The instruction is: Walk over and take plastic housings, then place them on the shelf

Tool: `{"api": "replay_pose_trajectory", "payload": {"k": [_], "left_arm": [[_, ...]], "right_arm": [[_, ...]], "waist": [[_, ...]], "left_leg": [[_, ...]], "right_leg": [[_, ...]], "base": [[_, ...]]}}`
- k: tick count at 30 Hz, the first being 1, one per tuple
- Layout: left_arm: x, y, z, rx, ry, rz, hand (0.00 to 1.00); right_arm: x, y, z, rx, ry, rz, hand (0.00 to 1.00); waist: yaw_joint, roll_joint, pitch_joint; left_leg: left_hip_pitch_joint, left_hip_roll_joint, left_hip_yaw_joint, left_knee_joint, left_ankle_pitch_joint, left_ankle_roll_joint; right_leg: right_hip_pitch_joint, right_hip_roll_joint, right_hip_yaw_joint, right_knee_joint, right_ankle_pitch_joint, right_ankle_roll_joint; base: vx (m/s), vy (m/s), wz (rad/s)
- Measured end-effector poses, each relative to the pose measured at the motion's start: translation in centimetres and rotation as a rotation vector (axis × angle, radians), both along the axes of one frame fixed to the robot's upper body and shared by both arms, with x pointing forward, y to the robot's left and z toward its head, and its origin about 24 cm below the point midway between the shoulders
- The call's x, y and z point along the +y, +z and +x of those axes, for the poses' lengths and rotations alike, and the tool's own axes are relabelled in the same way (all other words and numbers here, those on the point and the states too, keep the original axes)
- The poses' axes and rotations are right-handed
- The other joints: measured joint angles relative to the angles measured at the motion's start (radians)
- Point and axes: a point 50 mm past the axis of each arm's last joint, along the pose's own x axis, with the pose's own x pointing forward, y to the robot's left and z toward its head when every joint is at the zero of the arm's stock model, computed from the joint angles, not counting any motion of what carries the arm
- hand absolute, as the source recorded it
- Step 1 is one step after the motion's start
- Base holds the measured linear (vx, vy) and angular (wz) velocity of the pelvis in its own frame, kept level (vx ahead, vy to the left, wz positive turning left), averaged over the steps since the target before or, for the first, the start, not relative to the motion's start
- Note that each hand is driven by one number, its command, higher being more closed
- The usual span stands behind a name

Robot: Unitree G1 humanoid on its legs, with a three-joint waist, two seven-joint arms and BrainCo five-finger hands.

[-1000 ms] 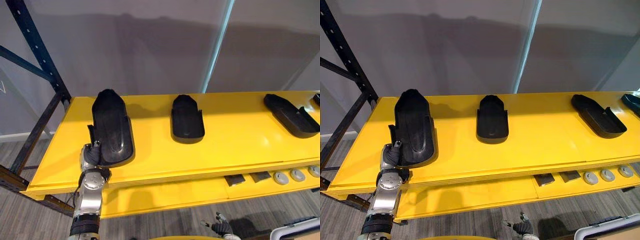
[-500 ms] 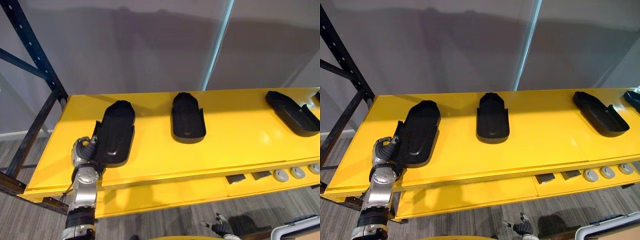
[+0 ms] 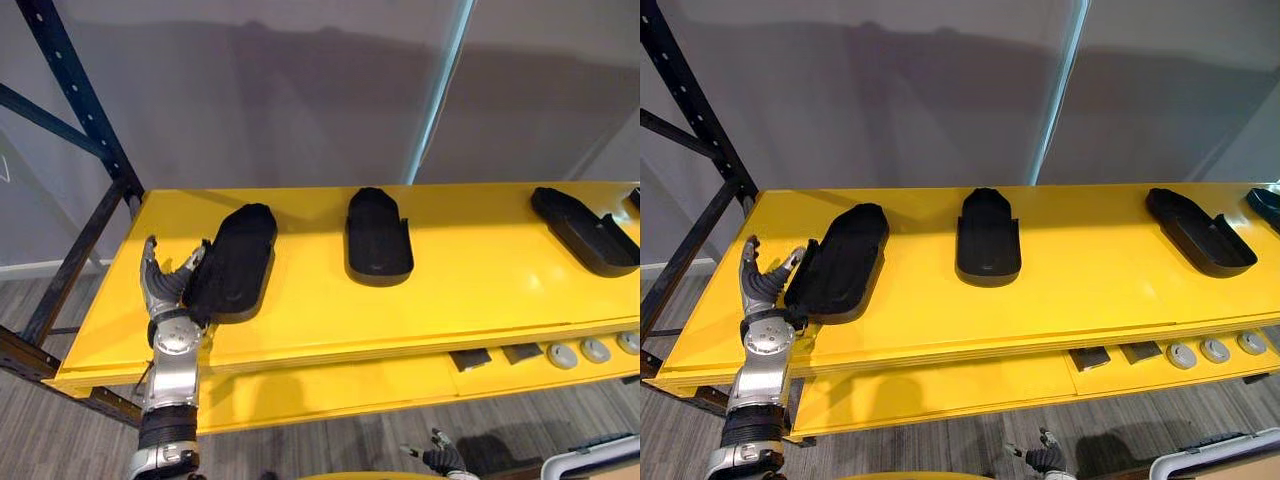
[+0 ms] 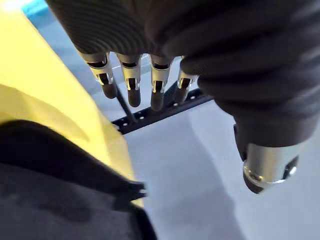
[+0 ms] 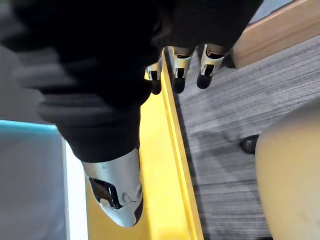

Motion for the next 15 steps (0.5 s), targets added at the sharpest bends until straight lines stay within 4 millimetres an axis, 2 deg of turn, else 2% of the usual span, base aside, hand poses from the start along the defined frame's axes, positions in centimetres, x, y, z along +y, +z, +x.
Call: {"api": "replay_pose_trajectory", "payload": {"k": [2,6,8,10,11,15], "left_arm": [[-1.8,2.3,-0.3,-0.128,-0.049,0.017,0.0],[-4.1,5.1,-1.6,-0.282,-0.134,0.053,0.0],[-5.3,6.2,-3.5,-0.367,-0.156,0.061,0.0],[-5.6,6.6,-5.2,-0.403,-0.153,0.073,0.0],[-5.4,6.5,-6.3,-0.403,-0.138,0.092,1.0],[-5.0,5.1,-8.7,-0.334,-0.105,0.121,1.0]], "right_arm": [[0.0,0.0,0.0,-0.001,-0.002,-0.001,0.0],[0.2,0.0,0.0,-0.003,-0.005,0.001,0.0],[0.4,0.1,0.2,-0.016,-0.012,0.005,0.0],[0.5,0.2,0.5,-0.027,-0.013,0.005,0.0],[0.6,0.3,0.7,-0.037,-0.014,0.005,0.0],[0.8,0.6,1.0,-0.062,-0.02,0.0,0.0]], "waist": [[-0.001,-0.005,0.003],[0.0,-0.009,0.016],[0.0,-0.002,0.021],[0.002,0.002,0.024],[0.004,0.003,0.025],[0.009,0.005,0.026]], "left_leg": [[-0.001,0.001,-0.004,0.007,0.0,0.0],[-0.024,0.003,-0.013,0.05,-0.02,0.007],[-0.038,0.004,-0.022,0.078,-0.036,0.009],[-0.045,0.006,-0.028,0.102,-0.052,0.009],[-0.052,0.014,-0.029,0.125,-0.07,0.009],[-0.069,0.02,-0.031,0.185,-0.12,0.016]], "right_leg": [[0.004,0.0,-0.003,0.0,0.005,0.004],[0.014,-0.002,-0.008,-0.001,0.004,0.004],[0.018,-0.005,-0.02,-0.001,0.001,0.008],[0.027,-0.012,-0.029,-0.001,0.0,0.009],[0.034,-0.012,-0.032,-0.001,-0.002,0.013],[0.05,-0.016,-0.041,0.004,-0.013,0.02]], "base": [[0.0,-0.001,0.02],[0.02,0.002,0.07],[0.05,-0.005,0.1],[0.05,0.012,0.14],[0.04,0.02,0.12],[0.02,0.011,0.09]]}}
